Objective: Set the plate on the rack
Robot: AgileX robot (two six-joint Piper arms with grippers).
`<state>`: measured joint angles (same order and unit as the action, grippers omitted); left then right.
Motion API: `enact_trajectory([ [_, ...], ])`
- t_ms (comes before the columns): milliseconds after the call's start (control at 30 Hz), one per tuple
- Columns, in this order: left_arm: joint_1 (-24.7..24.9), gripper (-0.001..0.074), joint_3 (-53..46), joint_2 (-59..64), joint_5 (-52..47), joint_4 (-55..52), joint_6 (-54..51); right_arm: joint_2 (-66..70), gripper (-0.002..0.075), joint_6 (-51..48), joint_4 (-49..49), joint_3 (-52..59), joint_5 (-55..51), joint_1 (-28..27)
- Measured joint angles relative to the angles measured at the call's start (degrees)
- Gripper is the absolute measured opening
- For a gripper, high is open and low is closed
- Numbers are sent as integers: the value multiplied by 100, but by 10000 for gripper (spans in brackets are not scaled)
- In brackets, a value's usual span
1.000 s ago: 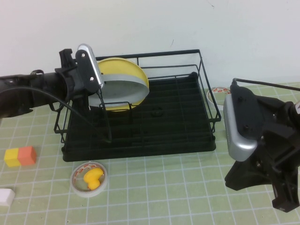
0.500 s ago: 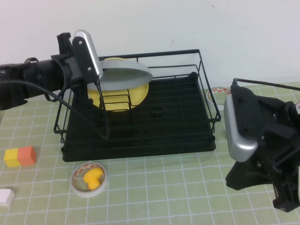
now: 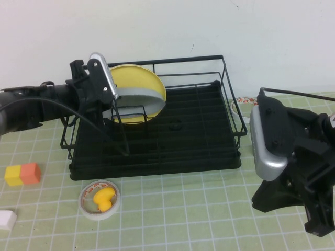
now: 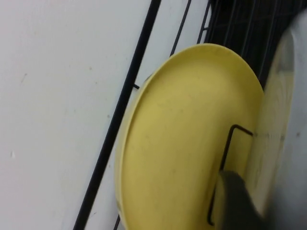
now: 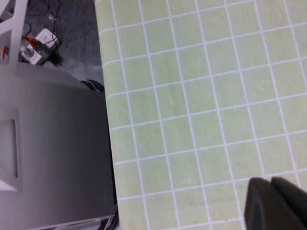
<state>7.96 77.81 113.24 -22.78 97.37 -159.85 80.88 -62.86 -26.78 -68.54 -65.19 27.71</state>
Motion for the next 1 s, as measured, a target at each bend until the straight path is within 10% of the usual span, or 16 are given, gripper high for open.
enact_trajectory([
  [167,0,456,0,-23,-107,10,346,0,-2,-14,0,9,0,0],
  [300,0,488,0,-233,-177,10,399,0,-2,3,0,9,0,0],
  [433,0,410,0,-657,-190,-1,733,0,-2,172,159,9,-9,0],
  [667,160,64,0,-2042,1274,14,2581,-494,-2,1740,1851,9,-159,0],
  [1000,1175,0,-632,-4077,5390,316,4330,-2302,-2,3781,3477,482,679,0],
])
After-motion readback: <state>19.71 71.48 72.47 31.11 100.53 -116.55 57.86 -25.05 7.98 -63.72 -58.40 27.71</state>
